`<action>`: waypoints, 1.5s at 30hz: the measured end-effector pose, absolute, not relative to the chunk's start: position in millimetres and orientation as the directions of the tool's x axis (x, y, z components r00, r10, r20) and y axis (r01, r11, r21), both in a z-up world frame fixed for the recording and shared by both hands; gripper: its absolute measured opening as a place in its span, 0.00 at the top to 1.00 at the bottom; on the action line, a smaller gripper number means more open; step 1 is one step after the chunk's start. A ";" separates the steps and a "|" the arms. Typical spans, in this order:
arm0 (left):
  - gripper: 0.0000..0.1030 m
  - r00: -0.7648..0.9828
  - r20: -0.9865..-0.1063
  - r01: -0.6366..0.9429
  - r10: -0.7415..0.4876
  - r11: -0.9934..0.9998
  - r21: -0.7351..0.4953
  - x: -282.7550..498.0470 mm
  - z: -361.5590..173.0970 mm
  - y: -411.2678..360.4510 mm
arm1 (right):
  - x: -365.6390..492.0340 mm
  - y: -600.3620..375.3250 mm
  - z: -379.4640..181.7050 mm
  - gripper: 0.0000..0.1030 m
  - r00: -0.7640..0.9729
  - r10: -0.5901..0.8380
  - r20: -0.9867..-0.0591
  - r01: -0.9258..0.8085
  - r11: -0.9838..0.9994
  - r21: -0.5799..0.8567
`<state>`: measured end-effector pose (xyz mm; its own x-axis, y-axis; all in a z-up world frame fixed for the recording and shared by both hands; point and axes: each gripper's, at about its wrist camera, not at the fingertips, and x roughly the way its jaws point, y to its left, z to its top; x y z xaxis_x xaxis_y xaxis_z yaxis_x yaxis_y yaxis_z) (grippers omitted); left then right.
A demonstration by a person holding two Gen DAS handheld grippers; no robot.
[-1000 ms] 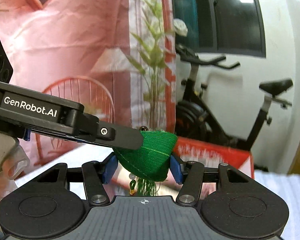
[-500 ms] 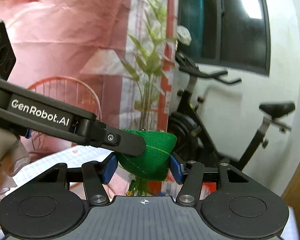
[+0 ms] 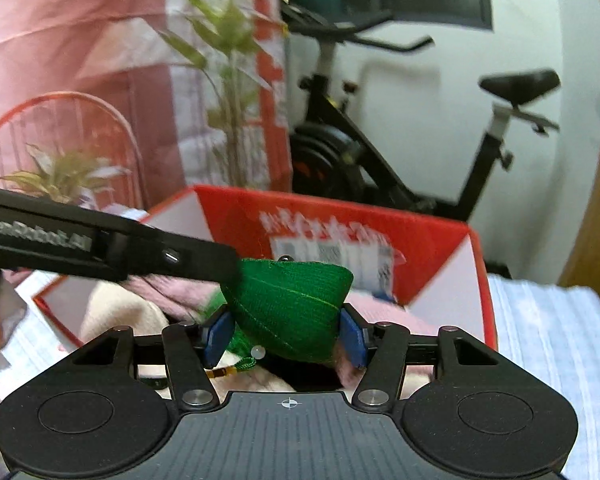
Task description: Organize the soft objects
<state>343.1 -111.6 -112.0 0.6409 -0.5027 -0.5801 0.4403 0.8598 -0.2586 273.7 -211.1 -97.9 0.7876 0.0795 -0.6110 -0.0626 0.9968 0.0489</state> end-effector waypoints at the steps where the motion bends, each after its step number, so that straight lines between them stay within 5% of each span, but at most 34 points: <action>1: 0.41 0.651 -0.589 0.425 -0.479 0.873 -0.240 343.0 -112.0 -109.8 | 272.7 -211.9 -99.3 0.45 0.784 0.072 -0.617 -0.056 0.997 0.045; 5: 0.11 0.693 -0.594 0.390 -0.408 0.906 -0.168 340.1 -107.2 -104.0 | 266.8 -211.1 -97.6 0.25 0.780 0.037 -0.624 -0.032 0.999 0.019; 11: 0.00 0.736 -0.584 0.353 -0.342 0.930 -0.100 325.0 -90.7 -92.4 | 256.1 -210.5 -81.5 0.04 0.787 -0.007 -0.617 0.004 1.000 -0.007; 37: 0.00 0.800 -0.525 0.247 -0.292 0.957 -0.155 238.0 -28.0 -22.3 | 168.8 -184.0 -3.2 0.00 0.841 -0.080 -0.534 0.108 0.994 0.021; 45: 0.00 0.849 -0.495 0.198 -0.186 0.980 -0.028 198.0 3.3 -20.0 | 130.3 -170.6 27.1 0.00 0.858 -0.129 -0.497 0.155 0.988 0.012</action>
